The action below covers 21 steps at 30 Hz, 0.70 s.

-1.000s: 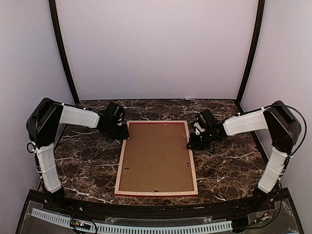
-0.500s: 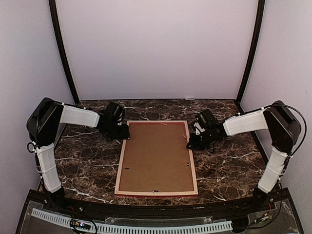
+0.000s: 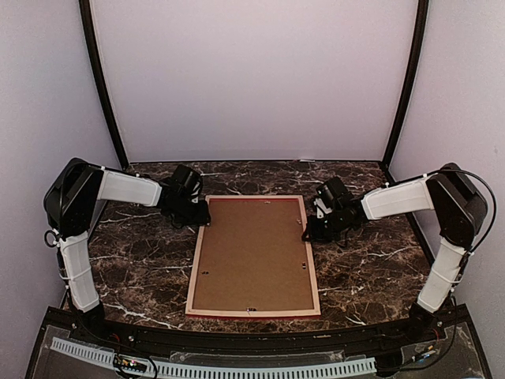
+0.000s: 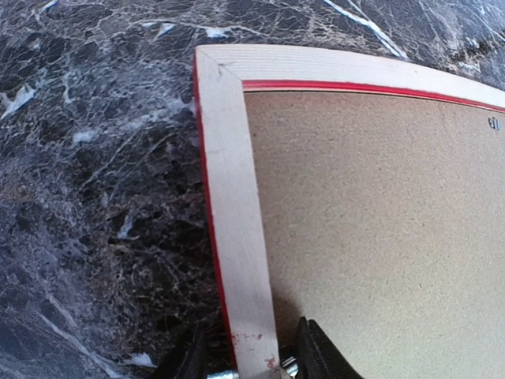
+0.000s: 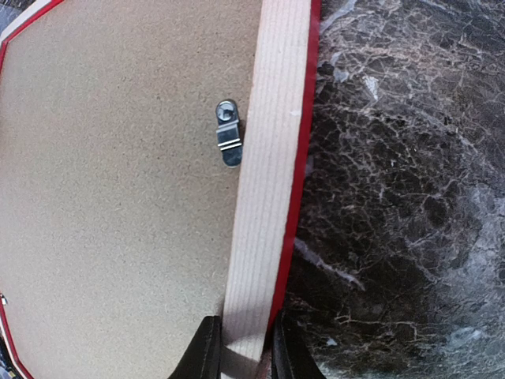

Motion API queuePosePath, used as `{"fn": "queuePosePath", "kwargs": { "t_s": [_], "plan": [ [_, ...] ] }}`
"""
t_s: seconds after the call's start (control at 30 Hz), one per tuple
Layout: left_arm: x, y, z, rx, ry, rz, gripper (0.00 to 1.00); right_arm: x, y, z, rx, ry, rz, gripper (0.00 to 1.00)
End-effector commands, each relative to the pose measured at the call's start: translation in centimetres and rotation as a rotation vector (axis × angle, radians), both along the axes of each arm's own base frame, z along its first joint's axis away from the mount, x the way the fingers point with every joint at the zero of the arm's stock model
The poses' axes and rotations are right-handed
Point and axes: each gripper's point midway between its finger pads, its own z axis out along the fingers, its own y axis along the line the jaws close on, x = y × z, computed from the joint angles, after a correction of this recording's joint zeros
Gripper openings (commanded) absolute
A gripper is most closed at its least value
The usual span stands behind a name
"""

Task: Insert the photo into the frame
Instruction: Press the fastener onto the backboard.

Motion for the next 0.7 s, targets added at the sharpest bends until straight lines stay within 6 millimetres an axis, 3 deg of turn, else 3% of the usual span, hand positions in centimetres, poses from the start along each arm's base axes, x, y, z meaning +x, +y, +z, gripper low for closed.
{"fn": "queuePosePath", "kwargs": {
  "t_s": [0.0,0.33,0.5,0.57,0.67],
  "plan": [
    [-5.1,1.9,-4.9,0.1,0.208,-0.037,0.39,-2.9,-1.3,-4.3,-0.074,0.119,0.053,0.17],
    [-5.8,1.5,-4.5,0.052,0.22,-0.034,0.28,-2.8,-1.3,-4.1,-0.074,0.116,0.051,0.17],
    [-5.7,0.5,-3.7,-0.051,0.213,-0.018,0.22,-2.9,-1.3,-4.1,-0.074,0.116,0.053,0.17],
    [-5.6,0.3,-3.2,-0.09,0.209,-0.013,0.23,-2.9,-1.4,-4.1,-0.076,0.115,0.054,0.17],
    [-5.3,-0.1,-2.4,-0.119,0.198,-0.015,0.31,-2.9,-1.3,-4.1,-0.075,0.114,0.056,0.17]
  ]
}}
